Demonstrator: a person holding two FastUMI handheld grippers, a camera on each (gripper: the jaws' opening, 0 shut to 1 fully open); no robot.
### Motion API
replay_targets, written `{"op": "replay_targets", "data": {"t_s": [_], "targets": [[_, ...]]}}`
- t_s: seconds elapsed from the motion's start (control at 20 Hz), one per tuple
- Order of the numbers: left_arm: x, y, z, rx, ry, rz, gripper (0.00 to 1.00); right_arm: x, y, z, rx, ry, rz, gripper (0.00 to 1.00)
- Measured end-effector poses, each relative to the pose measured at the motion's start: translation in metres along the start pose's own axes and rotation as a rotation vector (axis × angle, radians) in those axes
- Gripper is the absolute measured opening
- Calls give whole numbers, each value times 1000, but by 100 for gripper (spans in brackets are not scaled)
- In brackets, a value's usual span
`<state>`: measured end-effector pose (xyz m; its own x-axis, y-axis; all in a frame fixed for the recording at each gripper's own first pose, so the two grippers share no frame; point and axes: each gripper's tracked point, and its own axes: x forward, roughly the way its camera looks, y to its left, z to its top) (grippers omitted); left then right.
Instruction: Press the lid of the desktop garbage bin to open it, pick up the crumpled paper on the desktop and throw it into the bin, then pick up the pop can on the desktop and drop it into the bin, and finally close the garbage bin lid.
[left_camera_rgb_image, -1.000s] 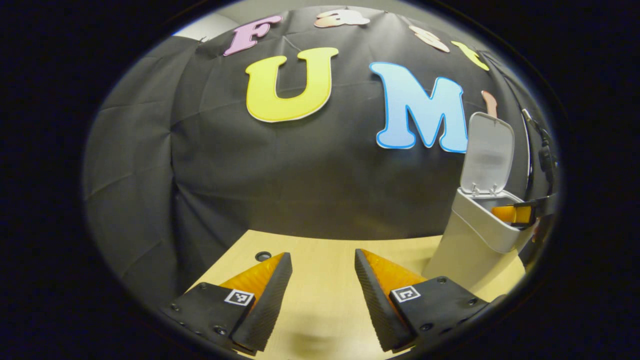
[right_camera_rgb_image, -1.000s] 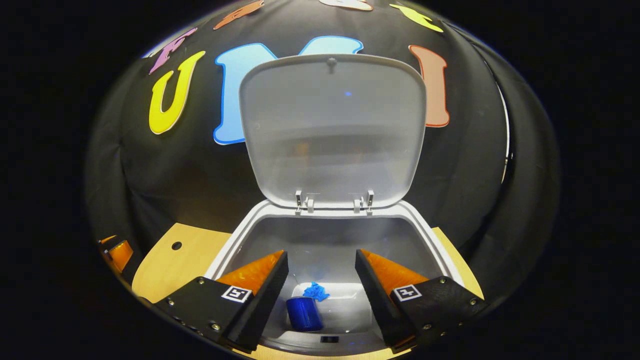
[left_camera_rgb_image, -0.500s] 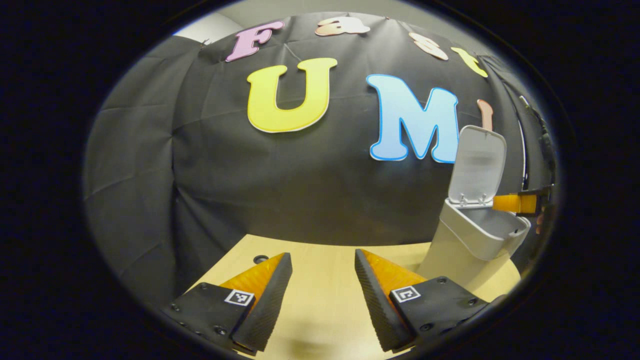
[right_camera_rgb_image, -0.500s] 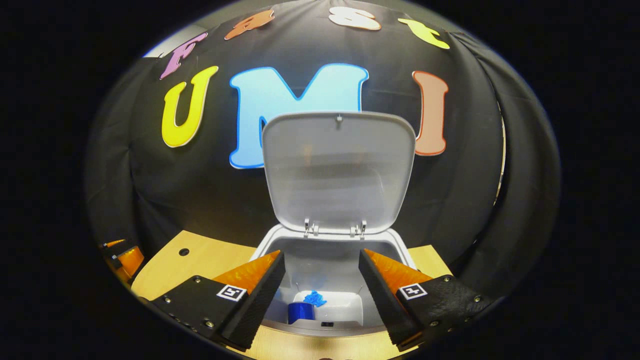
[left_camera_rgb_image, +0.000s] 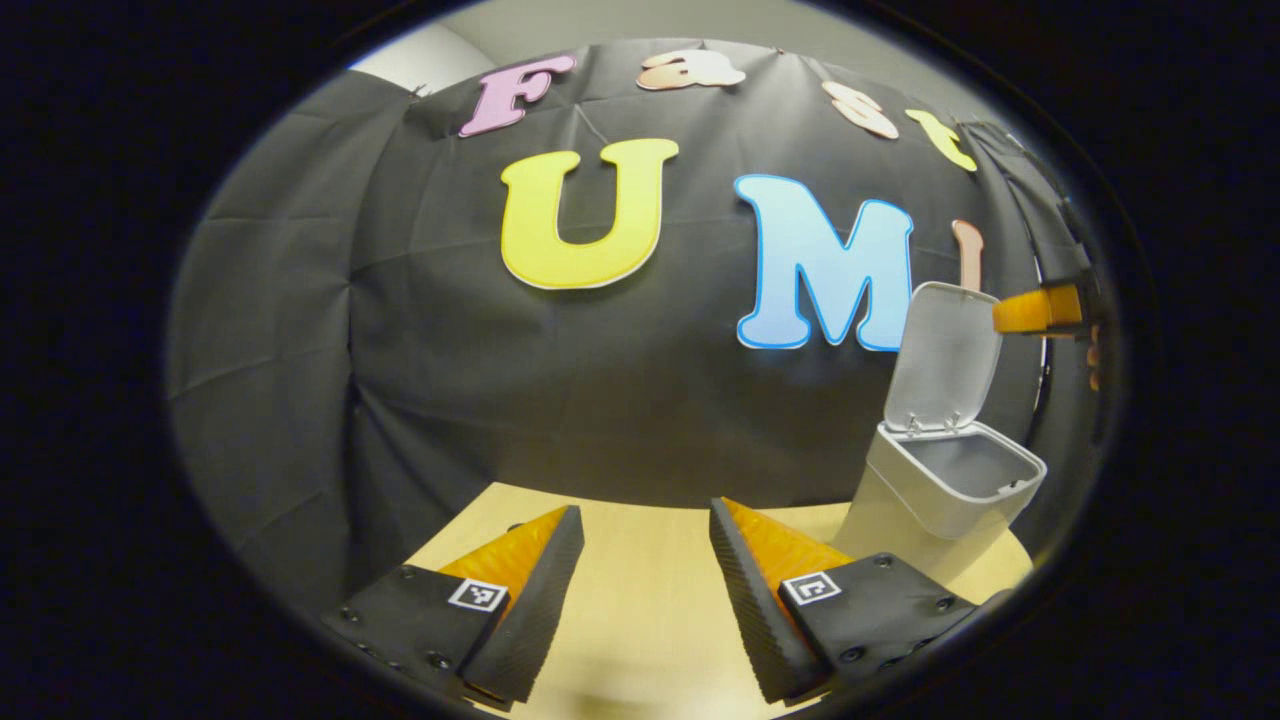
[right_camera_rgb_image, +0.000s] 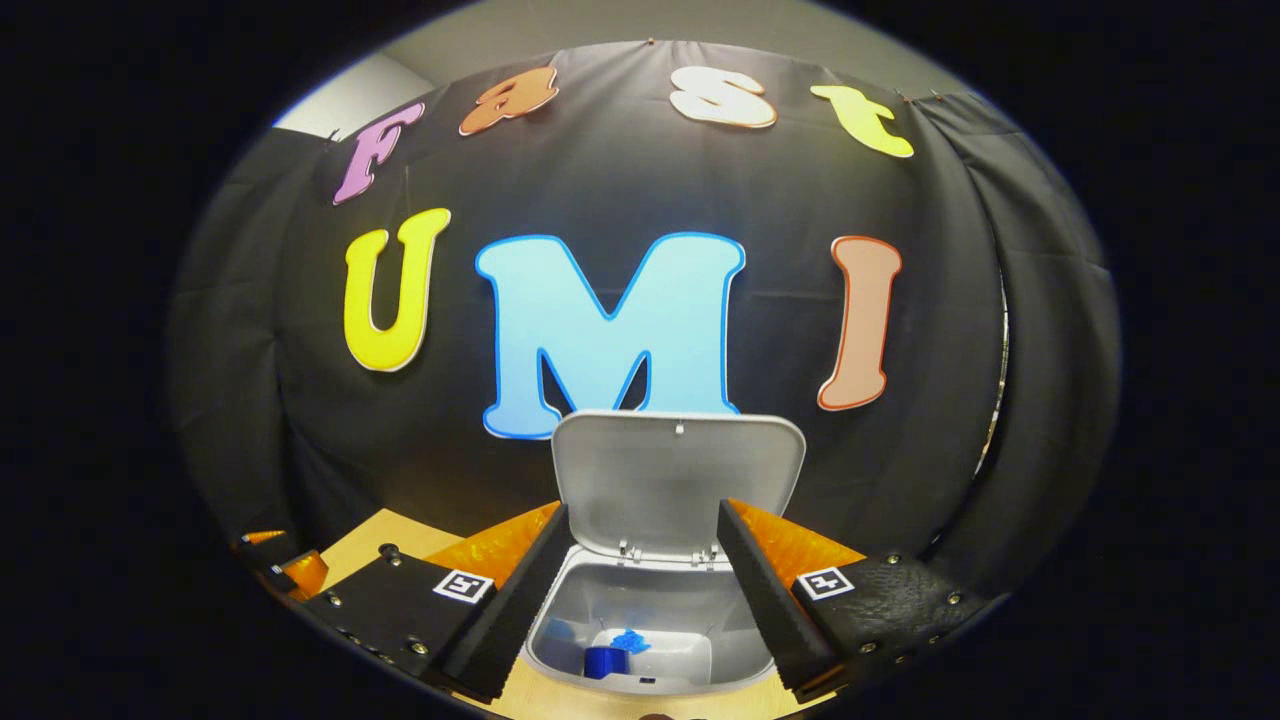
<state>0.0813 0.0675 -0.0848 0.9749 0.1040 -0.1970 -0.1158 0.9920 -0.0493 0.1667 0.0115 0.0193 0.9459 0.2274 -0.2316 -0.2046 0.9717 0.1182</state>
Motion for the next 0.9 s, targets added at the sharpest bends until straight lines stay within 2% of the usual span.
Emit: {"op": "replay_targets", "data": {"t_s": [0.1,0.2,0.35,0.4,0.5,0.6,0.7,0.9], "targets": [[-3,1,2,-6,-4,9,88,2,-4,21,3,-23,1,94],[-8,-1,2,-15,-5,9,82,6,-12,39,-10,-50,-19,95],[-12,-3,5,-23,-15,13,82,15,-20,67,1,-97,-33,94],[-13,-2,6,-23,-17,17,85,19,-23,76,13,-108,-36,92],[-15,-1,7,-23,-20,20,82,26,-30,88,36,-136,-48,94],[-18,2,6,-22,-18,28,85,34,-40,96,50,-162,-74,94],[-18,4,5,-25,-15,33,84,40,-48,99,48,-175,-102,97],[-17,5,1,-36,-13,32,82,51,-57,98,39,-188,-137,94]]}}
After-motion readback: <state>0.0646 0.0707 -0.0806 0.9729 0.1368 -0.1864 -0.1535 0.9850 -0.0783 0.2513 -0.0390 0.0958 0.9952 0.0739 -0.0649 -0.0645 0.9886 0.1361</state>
